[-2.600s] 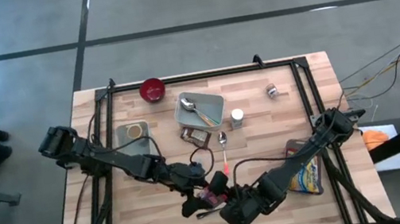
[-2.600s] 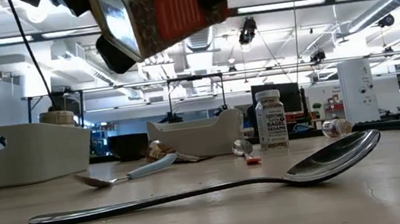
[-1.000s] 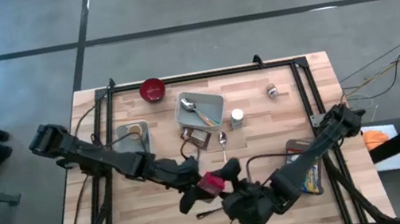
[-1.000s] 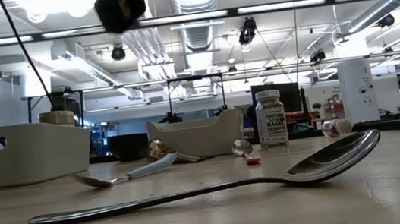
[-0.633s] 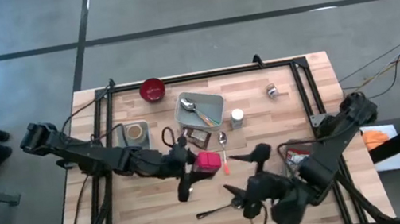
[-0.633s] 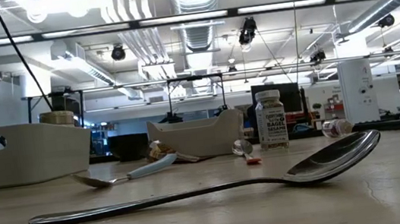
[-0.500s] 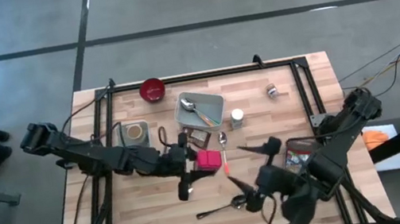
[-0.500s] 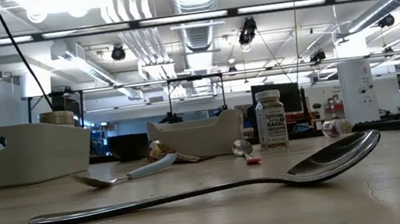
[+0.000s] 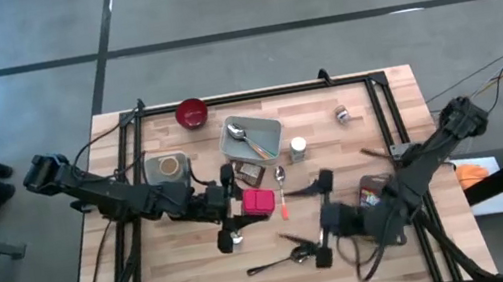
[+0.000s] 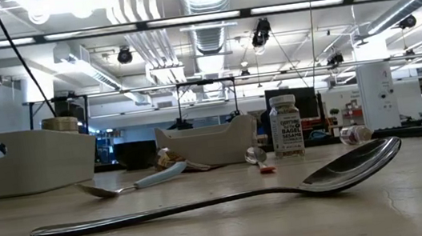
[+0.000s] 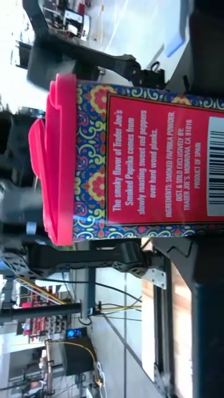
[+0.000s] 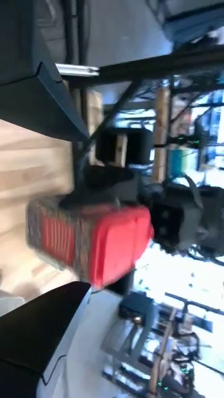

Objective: Pick & Place Food Item
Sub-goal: Put the red seasoning can into the left gray bin

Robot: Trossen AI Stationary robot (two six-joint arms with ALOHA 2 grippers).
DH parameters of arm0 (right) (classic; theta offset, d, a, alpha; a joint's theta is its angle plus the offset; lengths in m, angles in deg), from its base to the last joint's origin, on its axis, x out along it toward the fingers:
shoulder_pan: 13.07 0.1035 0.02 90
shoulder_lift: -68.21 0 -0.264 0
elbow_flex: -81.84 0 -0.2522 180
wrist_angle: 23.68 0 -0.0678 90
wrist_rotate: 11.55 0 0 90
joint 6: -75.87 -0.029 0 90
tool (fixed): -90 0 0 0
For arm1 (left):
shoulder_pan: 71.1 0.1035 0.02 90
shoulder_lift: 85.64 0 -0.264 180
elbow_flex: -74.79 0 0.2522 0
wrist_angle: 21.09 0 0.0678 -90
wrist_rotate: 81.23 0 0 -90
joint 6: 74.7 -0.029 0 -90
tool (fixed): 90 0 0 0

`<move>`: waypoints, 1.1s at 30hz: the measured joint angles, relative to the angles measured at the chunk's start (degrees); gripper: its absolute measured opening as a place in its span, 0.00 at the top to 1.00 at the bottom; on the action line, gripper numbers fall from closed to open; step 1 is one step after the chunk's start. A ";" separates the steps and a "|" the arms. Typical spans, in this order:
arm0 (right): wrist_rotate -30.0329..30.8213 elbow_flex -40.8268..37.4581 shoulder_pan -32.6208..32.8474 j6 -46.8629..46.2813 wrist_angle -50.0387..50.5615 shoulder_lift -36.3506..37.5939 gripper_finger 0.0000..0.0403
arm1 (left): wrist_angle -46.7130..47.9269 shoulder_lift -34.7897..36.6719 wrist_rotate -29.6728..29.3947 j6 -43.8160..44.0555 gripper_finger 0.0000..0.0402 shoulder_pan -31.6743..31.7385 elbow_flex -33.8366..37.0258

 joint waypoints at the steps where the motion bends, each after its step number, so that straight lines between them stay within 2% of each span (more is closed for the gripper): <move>1: 0.00 -1.74 -0.11 1.09 -1.88 1.54 0.05 | -0.23 0.00 0.03 0.00 0.57 0.00 0.00; 8: -1.29 -15.93 -0.75 6.15 -19.11 9.30 0.05 | -1.77 0.00 0.21 -0.39 0.57 0.00 0.00; 13: -9.85 -24.53 -2.64 7.94 -34.06 11.42 0.05 | -1.94 -0.04 0.21 -0.35 0.57 0.02 0.00; 20: -13.77 -27.65 -5.73 9.70 -39.58 10.66 0.05 | -5.35 -2.15 0.28 -0.17 0.57 0.26 0.01; 33: -14.58 -27.72 -8.12 6.32 -40.67 5.63 0.05 | -9.43 -2.80 0.38 -0.17 0.57 0.13 0.00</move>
